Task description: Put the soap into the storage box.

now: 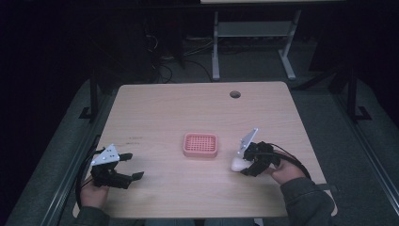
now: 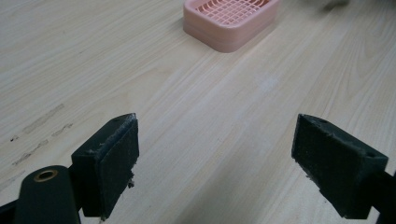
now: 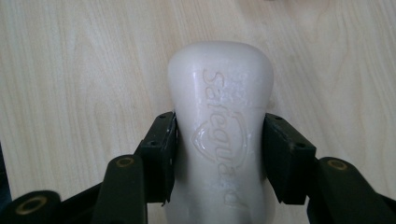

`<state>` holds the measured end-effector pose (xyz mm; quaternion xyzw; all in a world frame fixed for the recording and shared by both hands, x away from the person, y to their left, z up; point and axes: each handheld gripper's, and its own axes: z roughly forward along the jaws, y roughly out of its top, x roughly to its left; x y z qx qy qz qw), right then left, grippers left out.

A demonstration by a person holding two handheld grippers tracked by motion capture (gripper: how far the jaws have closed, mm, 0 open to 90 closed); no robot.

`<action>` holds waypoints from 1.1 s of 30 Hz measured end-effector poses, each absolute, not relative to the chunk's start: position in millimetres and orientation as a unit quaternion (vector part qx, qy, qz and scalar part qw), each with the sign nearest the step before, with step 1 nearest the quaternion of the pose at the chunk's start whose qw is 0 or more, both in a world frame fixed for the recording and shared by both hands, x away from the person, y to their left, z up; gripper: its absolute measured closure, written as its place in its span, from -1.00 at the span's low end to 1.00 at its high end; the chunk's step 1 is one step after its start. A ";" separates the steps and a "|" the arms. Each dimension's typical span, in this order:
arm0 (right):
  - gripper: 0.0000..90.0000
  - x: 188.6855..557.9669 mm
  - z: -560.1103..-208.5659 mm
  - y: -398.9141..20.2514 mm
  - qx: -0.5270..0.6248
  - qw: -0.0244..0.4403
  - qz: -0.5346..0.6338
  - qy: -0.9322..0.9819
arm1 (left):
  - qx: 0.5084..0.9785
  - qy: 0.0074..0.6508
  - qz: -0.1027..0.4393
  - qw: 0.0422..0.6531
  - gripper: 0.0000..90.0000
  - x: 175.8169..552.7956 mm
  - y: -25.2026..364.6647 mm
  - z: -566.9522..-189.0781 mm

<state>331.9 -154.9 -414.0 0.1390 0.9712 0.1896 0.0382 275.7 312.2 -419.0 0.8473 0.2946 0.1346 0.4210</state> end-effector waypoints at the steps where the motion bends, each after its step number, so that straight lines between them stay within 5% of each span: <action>1: 0.08 333.2 -413.2 -153.0 0.138 0.038 0.192 0.971 | 0.848 0.293 0.135 0.420 -0.67 275.9 312.4 -418.9; 33: 0.08 352.5 -395.2 -121.3 0.105 0.043 0.197 0.974 | 0.847 0.295 0.133 0.421 -0.67 275.1 311.4 -418.2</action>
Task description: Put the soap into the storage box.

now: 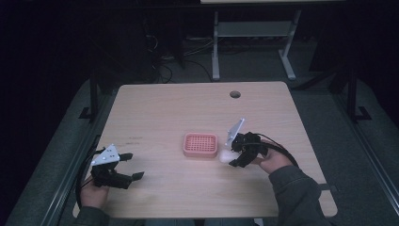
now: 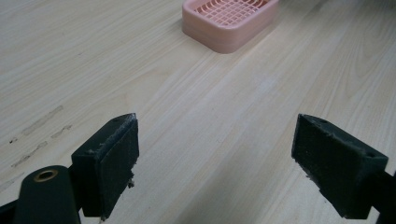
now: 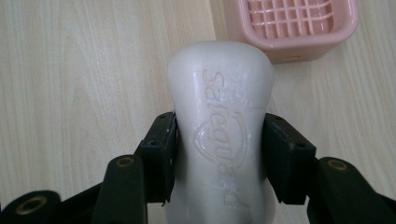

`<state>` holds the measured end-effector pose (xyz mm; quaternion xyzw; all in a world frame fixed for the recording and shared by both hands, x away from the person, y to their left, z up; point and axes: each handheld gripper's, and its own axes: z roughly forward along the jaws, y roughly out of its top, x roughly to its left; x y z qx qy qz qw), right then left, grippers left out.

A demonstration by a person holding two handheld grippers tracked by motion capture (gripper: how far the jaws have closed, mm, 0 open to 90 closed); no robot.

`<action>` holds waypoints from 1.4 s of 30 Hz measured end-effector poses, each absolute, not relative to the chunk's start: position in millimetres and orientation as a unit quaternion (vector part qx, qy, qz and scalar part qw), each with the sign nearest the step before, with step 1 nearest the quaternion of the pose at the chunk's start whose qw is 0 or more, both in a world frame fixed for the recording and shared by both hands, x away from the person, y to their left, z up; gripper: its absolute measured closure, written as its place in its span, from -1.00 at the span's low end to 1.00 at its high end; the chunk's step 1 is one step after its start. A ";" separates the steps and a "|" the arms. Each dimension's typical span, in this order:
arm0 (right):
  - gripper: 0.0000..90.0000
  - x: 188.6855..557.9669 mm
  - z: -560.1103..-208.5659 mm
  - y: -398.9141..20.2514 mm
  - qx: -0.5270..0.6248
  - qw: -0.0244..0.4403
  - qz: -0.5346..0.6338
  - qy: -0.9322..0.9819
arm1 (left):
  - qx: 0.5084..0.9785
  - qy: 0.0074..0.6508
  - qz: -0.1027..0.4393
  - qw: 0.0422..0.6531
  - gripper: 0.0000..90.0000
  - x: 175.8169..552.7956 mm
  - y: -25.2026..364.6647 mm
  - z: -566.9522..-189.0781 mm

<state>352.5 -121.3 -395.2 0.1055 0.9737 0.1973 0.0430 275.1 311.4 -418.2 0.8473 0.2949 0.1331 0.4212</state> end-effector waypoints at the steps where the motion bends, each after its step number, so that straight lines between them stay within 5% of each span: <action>1: 0.08 352.5 -394.7 -120.7 0.106 0.043 0.198 0.974 | 0.847 0.295 0.133 0.421 -0.67 275.2 311.4 -418.2; 42: 0.08 374.2 -378.0 -82.9 0.070 0.041 0.193 0.978 | 0.848 0.292 0.133 0.422 -0.67 275.6 311.3 -418.1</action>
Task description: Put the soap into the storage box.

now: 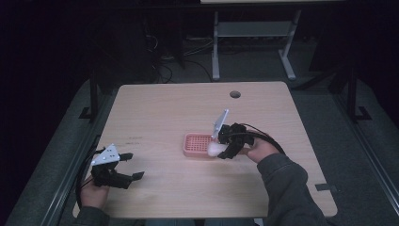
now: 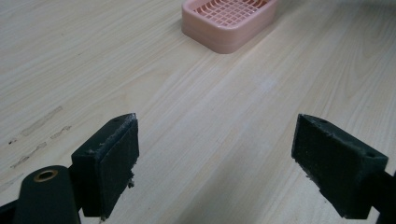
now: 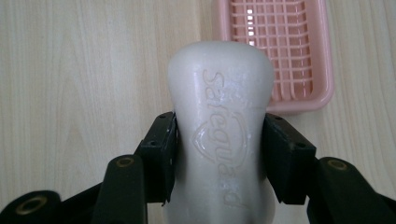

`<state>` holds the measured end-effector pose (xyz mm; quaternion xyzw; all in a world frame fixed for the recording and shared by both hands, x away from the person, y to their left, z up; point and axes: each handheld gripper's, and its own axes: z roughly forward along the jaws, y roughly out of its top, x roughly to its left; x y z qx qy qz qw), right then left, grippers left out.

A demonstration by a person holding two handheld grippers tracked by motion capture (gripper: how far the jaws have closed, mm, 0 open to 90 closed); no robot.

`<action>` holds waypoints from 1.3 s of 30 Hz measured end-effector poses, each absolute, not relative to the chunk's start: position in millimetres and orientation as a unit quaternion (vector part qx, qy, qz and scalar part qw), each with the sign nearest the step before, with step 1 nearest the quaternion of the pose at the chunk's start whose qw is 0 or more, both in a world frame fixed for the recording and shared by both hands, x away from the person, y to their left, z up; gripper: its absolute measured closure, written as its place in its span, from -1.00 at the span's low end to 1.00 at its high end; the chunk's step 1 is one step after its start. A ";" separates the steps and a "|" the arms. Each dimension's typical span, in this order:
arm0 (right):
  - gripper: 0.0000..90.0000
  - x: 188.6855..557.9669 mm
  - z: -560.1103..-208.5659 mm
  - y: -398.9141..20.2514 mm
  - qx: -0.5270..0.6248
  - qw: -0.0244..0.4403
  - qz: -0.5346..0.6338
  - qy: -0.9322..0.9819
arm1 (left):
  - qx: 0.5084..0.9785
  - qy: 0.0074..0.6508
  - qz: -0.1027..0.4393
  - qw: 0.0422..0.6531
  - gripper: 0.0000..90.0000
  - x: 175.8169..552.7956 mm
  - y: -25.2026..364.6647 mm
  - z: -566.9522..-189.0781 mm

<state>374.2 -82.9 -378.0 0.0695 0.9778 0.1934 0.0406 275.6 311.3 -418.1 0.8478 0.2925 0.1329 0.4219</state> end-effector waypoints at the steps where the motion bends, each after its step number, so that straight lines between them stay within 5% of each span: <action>1: 0.08 374.7 -377.6 -81.6 0.068 0.040 0.192 0.978 | 0.848 0.291 0.133 0.422 -0.67 275.6 311.3 -418.0; 39: 0.08 413.8 -383.9 -35.1 0.042 0.022 0.194 0.980 | 0.847 0.292 0.130 0.424 -0.67 276.2 310.7 -418.4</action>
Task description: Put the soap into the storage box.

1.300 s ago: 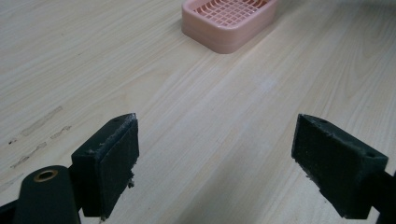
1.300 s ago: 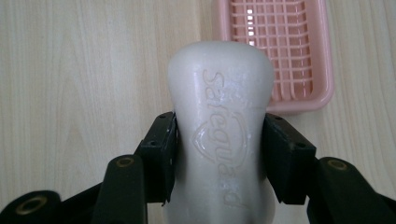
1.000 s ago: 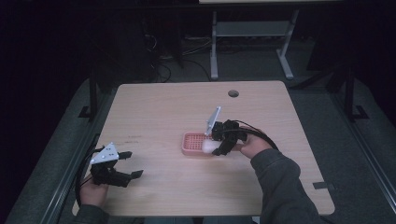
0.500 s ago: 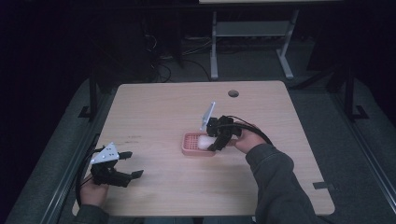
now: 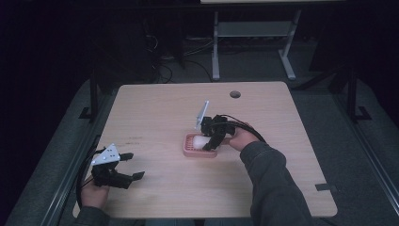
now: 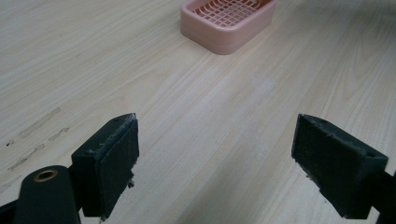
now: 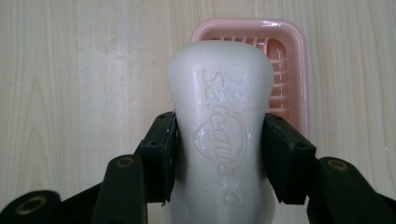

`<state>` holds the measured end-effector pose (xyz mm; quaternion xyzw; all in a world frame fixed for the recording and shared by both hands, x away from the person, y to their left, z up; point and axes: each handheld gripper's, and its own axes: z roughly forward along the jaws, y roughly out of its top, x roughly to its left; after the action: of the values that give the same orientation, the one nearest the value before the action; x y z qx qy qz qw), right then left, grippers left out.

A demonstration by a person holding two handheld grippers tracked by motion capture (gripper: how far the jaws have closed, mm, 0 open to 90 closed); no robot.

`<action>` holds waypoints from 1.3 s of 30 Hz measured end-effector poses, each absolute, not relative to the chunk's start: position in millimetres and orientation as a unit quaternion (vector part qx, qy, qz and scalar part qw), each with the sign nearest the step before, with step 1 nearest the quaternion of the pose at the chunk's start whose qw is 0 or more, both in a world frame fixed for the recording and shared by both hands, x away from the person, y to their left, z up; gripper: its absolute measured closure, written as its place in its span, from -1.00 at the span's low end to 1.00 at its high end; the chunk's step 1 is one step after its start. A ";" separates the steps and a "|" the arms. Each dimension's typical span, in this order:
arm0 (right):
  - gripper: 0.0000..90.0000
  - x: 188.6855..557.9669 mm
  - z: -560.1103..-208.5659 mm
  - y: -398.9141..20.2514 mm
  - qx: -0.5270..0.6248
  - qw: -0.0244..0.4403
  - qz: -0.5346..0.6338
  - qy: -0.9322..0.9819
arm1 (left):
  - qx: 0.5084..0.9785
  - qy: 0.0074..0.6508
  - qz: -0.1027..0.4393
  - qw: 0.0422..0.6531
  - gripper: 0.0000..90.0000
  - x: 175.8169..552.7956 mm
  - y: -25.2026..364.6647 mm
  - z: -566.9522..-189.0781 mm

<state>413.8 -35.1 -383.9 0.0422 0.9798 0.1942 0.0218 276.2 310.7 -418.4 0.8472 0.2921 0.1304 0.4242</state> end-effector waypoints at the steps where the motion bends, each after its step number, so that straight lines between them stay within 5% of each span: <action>1: 0.08 414.4 -383.5 -33.7 0.043 0.024 0.193 0.980 | 0.847 0.292 0.131 0.425 -0.67 276.1 310.6 -418.4; 39: 0.08 437.0 -415.6 -11.7 0.068 0.005 0.181 0.981 | 0.844 0.295 0.131 0.429 -0.67 275.7 312.0 -418.0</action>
<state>437.0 -11.7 -415.6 0.0676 0.9811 0.1813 0.0050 275.7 312.0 -418.0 0.8440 0.2947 0.1306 0.4286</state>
